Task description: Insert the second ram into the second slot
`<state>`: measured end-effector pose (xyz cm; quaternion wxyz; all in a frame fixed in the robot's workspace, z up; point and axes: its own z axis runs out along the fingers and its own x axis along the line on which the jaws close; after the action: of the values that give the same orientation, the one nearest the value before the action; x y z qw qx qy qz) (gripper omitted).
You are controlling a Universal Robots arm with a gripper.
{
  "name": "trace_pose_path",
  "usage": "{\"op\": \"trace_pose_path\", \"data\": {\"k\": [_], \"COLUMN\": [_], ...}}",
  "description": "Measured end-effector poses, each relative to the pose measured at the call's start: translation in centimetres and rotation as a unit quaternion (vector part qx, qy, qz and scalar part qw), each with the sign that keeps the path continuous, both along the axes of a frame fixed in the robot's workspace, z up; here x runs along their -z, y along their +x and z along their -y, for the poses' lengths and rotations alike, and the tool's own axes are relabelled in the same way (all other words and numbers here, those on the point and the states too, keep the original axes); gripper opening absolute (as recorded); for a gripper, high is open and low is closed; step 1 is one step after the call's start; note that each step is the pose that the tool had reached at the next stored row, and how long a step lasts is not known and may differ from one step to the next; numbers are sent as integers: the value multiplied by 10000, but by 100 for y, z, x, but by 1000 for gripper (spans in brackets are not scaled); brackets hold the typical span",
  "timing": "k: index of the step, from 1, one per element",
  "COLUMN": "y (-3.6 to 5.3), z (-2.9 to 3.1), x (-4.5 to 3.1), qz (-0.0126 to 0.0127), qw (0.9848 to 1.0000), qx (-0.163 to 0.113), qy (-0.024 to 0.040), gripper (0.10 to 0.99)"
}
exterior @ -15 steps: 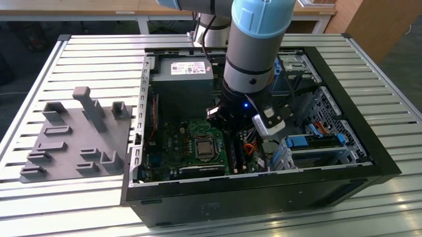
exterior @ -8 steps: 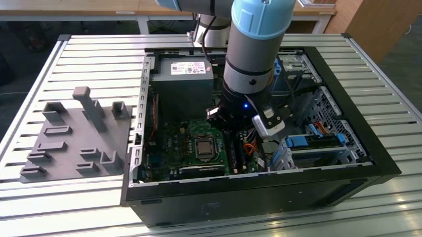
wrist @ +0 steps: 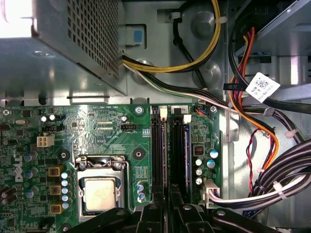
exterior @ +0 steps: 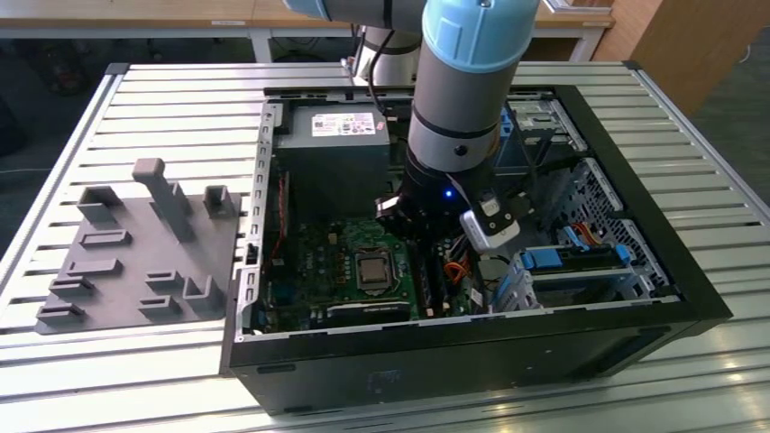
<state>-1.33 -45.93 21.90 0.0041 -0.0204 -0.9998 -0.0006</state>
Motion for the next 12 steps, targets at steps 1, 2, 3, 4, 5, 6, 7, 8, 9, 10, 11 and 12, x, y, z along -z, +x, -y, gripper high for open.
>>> {"op": "trace_pose_path", "data": {"k": [1,2,3,4,5,6,7,8,9,10,11,12], "y": [0,0,0,0,0,0,0,0,0,0,0,0], "z": [0,0,0,0,0,0,0,0,0,0,0,0], "x": [0,-1,-7,-18,-31,-44,-57,-69,-82,-99,-116,-120], "qz": [0,0,0,0,0,0,0,-1,-1,-1,-2,-2], "qw": [10000,10000,10000,10000,10000,10000,10000,10000,10000,10000,10000,10000], "qx": [0,0,0,0,0,0,0,0,0,0,0,0], "qy": [0,1,0,1,0,0,0,0,0,0,0,1], "gripper": [204,204,204,204,204,204,204,204,204,204,204,204]}}
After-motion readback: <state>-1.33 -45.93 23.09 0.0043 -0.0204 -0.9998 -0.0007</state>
